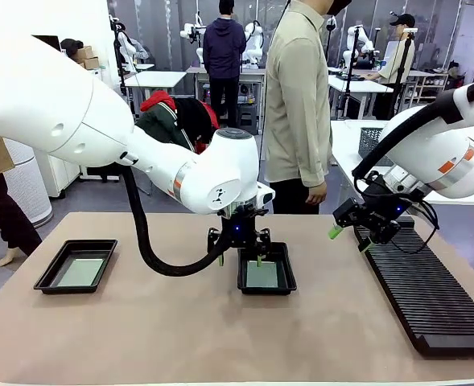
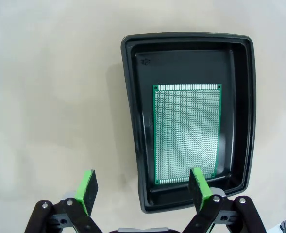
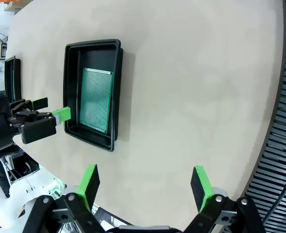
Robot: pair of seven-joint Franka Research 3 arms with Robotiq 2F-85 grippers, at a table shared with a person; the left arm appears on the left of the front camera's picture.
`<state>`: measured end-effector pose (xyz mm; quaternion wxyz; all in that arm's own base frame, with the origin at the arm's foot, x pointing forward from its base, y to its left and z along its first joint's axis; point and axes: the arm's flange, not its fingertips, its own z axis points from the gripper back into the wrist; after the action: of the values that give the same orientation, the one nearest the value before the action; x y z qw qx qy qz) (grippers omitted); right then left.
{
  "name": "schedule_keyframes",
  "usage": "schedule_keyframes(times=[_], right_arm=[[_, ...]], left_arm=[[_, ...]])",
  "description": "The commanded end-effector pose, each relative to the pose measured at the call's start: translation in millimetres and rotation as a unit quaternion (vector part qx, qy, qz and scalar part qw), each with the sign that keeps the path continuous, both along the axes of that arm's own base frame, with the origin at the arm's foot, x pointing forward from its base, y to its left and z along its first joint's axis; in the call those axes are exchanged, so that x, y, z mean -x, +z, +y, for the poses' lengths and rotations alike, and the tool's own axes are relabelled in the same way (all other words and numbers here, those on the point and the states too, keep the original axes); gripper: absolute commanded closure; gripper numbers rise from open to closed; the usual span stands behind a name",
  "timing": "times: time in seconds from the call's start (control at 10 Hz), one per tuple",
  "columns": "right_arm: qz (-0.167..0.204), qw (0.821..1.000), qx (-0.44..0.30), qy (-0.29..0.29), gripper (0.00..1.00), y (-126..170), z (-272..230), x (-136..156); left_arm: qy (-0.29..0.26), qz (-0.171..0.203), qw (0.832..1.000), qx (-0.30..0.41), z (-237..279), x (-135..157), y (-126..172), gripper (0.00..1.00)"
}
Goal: Inspect and transfer BCBs to ESD trays.
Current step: Pick up the ESD tray and place it on the left side of the table.
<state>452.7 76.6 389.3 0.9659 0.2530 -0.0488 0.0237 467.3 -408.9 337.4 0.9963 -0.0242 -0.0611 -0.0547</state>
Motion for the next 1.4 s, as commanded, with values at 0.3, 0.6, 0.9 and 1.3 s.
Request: schedule_keyframes(times=[0.3, 0.6, 0.9, 1.3], right_arm=[[0.002, 1.000, 0.011, -0.010, 0.00, 1, 1, -2], [0.002, 1.000, 0.011, -0.010, 0.00, 1, 1, -2], [0.002, 1.000, 0.011, -0.010, 0.00, 1, 1, -2], [0.002, 1.000, 0.011, -0.010, 0.00, 1, 1, -2]], left_arm=[[0.008, -0.015, 1.000, -0.024, -8, -4, -5, 0.00], [0.013, -0.010, 0.999, -0.037, -9, -13, -16, 0.00], [0.013, -0.003, 0.999, -0.035, -9, -19, -20, 0.00], [0.017, -0.012, 0.999, -0.039, -8, -23, -23, 0.11]])
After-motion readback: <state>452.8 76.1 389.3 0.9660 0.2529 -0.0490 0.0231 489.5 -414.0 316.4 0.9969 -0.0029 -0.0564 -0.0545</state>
